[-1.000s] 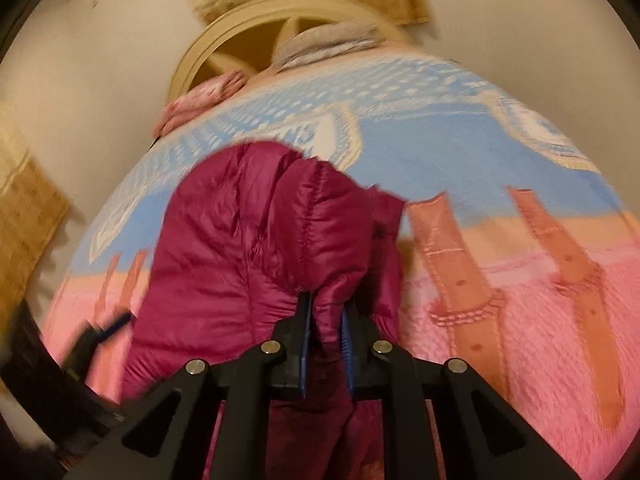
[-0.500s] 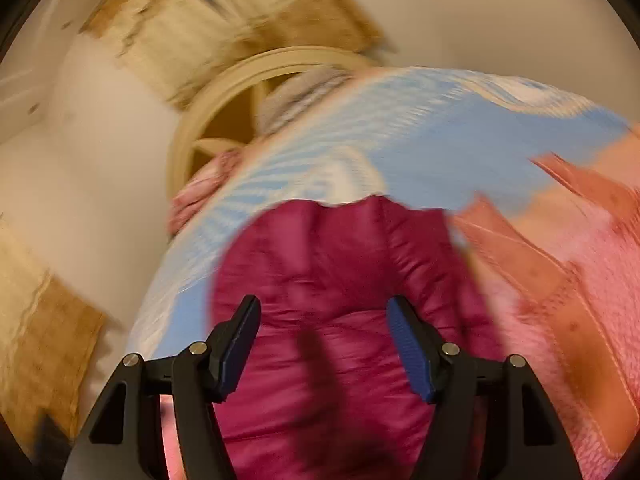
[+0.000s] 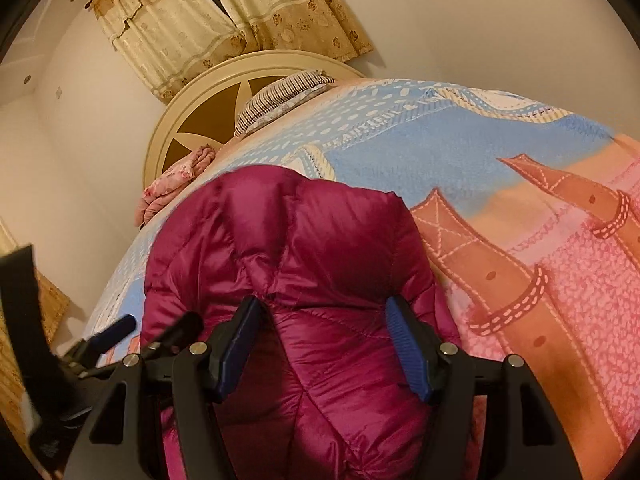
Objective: Fold large clothes
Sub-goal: 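Hold the folded magenta jacket up with both grippers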
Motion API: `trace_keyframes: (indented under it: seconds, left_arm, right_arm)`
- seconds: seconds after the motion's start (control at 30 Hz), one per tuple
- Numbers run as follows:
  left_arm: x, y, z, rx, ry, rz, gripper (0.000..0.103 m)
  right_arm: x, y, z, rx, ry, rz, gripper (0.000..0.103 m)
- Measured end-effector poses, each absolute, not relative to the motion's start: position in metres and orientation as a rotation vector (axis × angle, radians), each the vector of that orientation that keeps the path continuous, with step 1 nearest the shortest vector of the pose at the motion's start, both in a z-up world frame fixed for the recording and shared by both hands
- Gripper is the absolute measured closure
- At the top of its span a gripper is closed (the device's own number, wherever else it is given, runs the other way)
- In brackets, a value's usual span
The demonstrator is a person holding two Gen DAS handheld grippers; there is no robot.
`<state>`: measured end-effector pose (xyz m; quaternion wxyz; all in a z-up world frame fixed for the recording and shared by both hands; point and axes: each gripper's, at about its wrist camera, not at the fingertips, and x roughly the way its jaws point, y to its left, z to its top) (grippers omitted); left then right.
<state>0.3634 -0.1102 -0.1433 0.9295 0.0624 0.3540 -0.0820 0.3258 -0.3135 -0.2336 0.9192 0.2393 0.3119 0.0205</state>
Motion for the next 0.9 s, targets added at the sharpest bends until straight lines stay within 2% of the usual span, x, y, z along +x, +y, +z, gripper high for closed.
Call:
trace_keyframes:
  seconds: [0.17, 0.5, 0.67, 0.9]
  left_arm:
    - [0.363, -0.104, -0.150, 0.073, 0.738, -0.200, 0.000]
    - [0.390, -0.107, -0.116, 0.047, 0.704, -0.112, 0.000]
    - [0.407, -0.121, -0.139, 0.122, 0.784, -0.090, 0.000]
    - [0.414, -0.113, -0.154, 0.039, 0.837, -0.125, 0.000]
  right_arm:
    - [0.334, -0.317, -0.244, 0.512, 0.665, 0.045, 0.038]
    - [0.334, -0.318, -0.251, 0.521, 0.672, 0.037, 0.038]
    - [0.334, -0.317, -0.253, 0.522, 0.681, 0.035, 0.038]
    - [0.340, -0.322, -0.256, 0.547, 0.697, 0.040, 0.038]
